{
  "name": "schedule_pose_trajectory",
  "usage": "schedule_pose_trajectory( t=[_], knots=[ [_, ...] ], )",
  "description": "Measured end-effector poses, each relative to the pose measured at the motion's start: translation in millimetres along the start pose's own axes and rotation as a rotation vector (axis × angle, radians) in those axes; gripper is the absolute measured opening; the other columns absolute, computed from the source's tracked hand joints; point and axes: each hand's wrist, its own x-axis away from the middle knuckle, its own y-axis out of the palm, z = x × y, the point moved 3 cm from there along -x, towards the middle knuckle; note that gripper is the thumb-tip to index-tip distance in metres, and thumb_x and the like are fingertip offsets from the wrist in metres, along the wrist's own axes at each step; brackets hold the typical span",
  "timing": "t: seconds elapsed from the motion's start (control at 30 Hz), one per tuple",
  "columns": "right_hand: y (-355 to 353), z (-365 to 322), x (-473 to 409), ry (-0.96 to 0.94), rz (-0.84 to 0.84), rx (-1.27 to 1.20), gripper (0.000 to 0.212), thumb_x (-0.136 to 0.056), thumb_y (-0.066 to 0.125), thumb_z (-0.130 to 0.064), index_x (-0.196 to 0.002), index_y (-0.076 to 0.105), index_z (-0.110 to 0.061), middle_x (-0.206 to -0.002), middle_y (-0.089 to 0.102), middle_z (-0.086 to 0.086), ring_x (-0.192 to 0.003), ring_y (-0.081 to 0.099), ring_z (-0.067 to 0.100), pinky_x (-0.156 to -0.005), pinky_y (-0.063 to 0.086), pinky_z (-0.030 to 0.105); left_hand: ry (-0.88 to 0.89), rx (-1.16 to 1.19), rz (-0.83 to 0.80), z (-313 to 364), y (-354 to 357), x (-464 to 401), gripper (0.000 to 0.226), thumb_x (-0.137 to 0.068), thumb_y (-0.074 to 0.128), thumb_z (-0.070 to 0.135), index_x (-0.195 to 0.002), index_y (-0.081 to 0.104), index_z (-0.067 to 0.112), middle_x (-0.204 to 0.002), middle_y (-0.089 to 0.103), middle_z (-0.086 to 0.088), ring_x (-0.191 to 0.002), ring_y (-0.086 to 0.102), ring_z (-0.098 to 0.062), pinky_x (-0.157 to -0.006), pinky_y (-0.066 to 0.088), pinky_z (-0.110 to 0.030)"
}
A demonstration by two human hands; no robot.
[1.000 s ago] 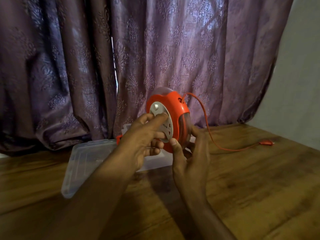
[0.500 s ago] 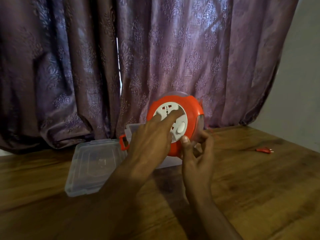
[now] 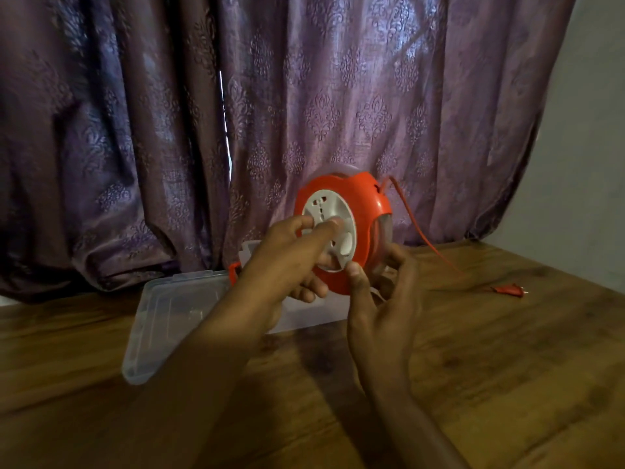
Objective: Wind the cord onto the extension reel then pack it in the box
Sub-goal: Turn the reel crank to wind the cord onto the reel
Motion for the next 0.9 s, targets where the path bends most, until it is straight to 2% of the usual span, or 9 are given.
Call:
schedule_pose_trajectory(
  t=[0.1,0.23,0.3,0.43,0.53,0.6,0.67,0.77,0.9],
  knots=[
    [3,-3,3,-0.067,-0.051,0.054,0.034,-0.091,0.068,-0.026,-0.121,0.057,-0.017,-0.112,0.066,0.007,-0.098,0.067,0.013,-0.075,0.056,0.02,-0.113,0.155,-0.01,-4,-5,0,0.039,-0.086,0.06,0.052,-0.109,0.063,0.02,-0.071,0.072,-0.004,-0.034,0.05,-0.011,-0.035,0.038,-0.017],
    [3,-5,4,-0.109,-0.084,0.111,0.034,-0.093,0.066,-0.027,-0.122,0.058,-0.012,-0.118,0.062,0.008,-0.108,0.062,0.024,-0.083,0.057,0.042,-0.12,0.2,-0.012,-10,-6,-1,0.031,-0.087,0.06,0.047,-0.106,0.064,0.022,-0.056,0.069,0.003,-0.033,0.049,-0.008,-0.035,0.039,-0.016],
    [3,-6,4,-0.1,-0.089,0.098,0.034,-0.093,0.066,-0.03,-0.121,0.058,-0.013,-0.117,0.062,0.007,-0.105,0.063,0.02,-0.081,0.057,0.04,-0.123,0.194,0.006,-11,-6,-2,0.032,-0.086,0.062,0.046,-0.109,0.063,0.024,-0.058,0.07,0.002,-0.034,0.05,-0.008,-0.037,0.041,-0.017],
    [5,-5,6,-0.062,-0.091,0.059,0.033,-0.092,0.069,-0.03,-0.12,0.059,-0.016,-0.11,0.063,-0.001,-0.095,0.067,0.012,-0.074,0.059,0.026,-0.056,0.086,0.059,-10,-7,-7,0.043,-0.084,0.067,0.036,-0.124,0.056,0.027,-0.063,0.068,-0.002,-0.036,0.054,-0.011,-0.037,0.042,-0.019],
    [4,0,5,-0.032,-0.078,0.015,0.032,-0.091,0.07,-0.022,-0.12,0.058,-0.017,-0.109,0.066,0.004,-0.089,0.07,0.006,-0.07,0.056,0.016,0.104,-0.108,0.091,-7,-4,-8,0.049,-0.083,0.068,0.031,-0.128,0.052,0.032,-0.074,0.071,-0.007,-0.042,0.059,-0.02,-0.043,0.047,-0.026],
    [3,3,3,-0.012,-0.062,0.005,0.034,-0.091,0.069,-0.026,-0.121,0.057,-0.018,-0.112,0.068,0.005,-0.09,0.071,0.009,-0.073,0.058,0.021,0.226,-0.338,0.115,-5,-2,-7,0.057,-0.08,0.068,0.04,-0.133,0.046,0.04,-0.09,0.072,-0.009,-0.062,0.069,-0.029,-0.064,0.056,-0.036],
    [3,4,1,0.025,-0.039,-0.021,0.039,-0.089,0.069,-0.034,-0.122,0.056,-0.018,-0.111,0.069,0.0,-0.09,0.071,0.009,-0.073,0.058,0.022,0.34,-0.591,0.179,-3,-4,-4,0.063,-0.079,0.066,0.048,-0.136,0.039,0.046,-0.098,0.071,-0.008,-0.086,0.068,-0.033,-0.082,0.054,-0.04],
    [4,5,1,0.055,-0.014,-0.056,0.042,-0.087,0.067,-0.042,-0.119,0.057,-0.018,-0.106,0.07,-0.009,-0.09,0.07,0.003,-0.071,0.056,0.016,0.519,-0.898,0.245,0,-1,1,0.065,-0.084,0.06,0.046,-0.141,0.03,0.046,-0.111,0.069,-0.008,-0.103,0.062,-0.035,-0.086,0.05,-0.042],
    [5,14,1,0.151,0.002,-0.115,0.038,-0.086,0.068,-0.041,-0.116,0.059,-0.02,-0.109,0.071,-0.004,-0.098,0.072,0.01,-0.077,0.063,0.043,0.644,-1.062,0.184,-6,6,4,0.063,-0.092,0.049,0.03,-0.146,0.02,0.046,-0.132,0.055,-0.005,-0.113,0.057,-0.032,-0.09,0.049,-0.046]
  ],
)
